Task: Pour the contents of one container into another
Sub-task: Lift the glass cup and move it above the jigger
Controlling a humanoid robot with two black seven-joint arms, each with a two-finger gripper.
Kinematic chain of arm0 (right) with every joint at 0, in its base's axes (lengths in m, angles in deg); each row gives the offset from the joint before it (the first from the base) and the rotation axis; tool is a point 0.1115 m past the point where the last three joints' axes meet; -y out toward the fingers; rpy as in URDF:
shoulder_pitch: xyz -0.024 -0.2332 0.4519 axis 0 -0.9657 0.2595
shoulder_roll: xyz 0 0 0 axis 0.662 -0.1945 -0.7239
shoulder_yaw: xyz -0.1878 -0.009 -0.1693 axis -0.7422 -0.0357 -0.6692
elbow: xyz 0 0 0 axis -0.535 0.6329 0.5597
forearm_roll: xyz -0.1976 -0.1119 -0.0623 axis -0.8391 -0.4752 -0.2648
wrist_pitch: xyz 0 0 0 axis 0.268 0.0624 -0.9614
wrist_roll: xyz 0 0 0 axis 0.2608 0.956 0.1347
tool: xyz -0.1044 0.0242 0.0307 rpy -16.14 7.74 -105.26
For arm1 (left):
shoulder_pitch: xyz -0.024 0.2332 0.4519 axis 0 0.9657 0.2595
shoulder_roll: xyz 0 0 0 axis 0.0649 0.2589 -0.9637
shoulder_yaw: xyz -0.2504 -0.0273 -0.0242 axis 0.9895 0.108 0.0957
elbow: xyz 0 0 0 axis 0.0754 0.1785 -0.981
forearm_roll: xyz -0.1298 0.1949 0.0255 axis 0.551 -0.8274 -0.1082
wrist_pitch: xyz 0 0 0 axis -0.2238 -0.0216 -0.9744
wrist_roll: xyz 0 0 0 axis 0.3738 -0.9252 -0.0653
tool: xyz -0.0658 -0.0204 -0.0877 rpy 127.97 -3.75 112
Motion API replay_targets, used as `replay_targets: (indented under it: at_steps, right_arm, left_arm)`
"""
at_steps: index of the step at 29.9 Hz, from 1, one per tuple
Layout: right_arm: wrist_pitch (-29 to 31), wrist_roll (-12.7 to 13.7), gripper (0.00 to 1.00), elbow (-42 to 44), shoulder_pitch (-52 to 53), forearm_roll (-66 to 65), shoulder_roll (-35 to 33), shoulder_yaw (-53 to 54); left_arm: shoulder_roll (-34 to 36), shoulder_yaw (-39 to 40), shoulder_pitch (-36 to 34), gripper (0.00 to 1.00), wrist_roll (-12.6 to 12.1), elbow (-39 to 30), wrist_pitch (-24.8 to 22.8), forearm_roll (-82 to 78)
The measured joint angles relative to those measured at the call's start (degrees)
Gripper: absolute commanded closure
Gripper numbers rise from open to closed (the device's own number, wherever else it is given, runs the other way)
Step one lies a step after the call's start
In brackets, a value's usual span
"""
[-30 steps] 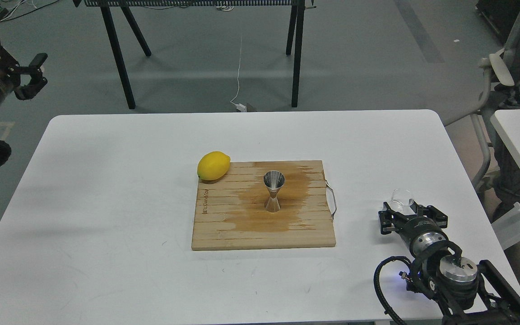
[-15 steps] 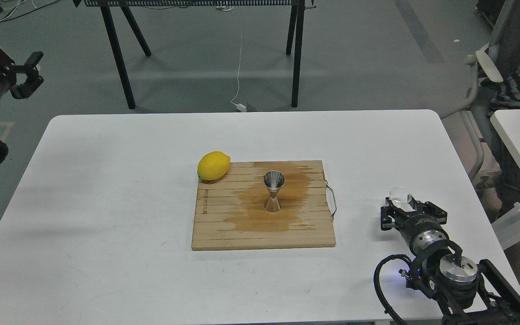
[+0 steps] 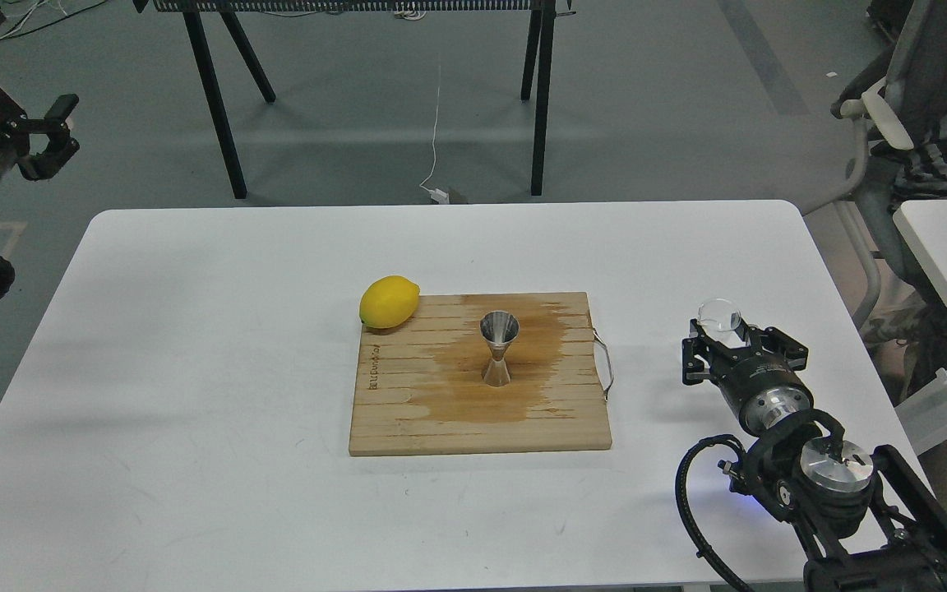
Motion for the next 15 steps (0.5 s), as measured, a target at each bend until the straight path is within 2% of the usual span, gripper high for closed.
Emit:
replay_targets:
  at_steps: [8,15]
  right_arm:
    - [-5.77,0.02,0.81,-4.72,6.07,-0.66,0.22,-1.72]
    - [-6.66,0.09,0.81,-4.89,10.03,-1.60,0.36,-8.25]
  left_arm:
    - [0.58,0.11,0.00,0.01,0.06,0.00,0.00,0.07]
    - [0.77,0.08,0.00,0.01,0.08,0.00,0.00,0.09]
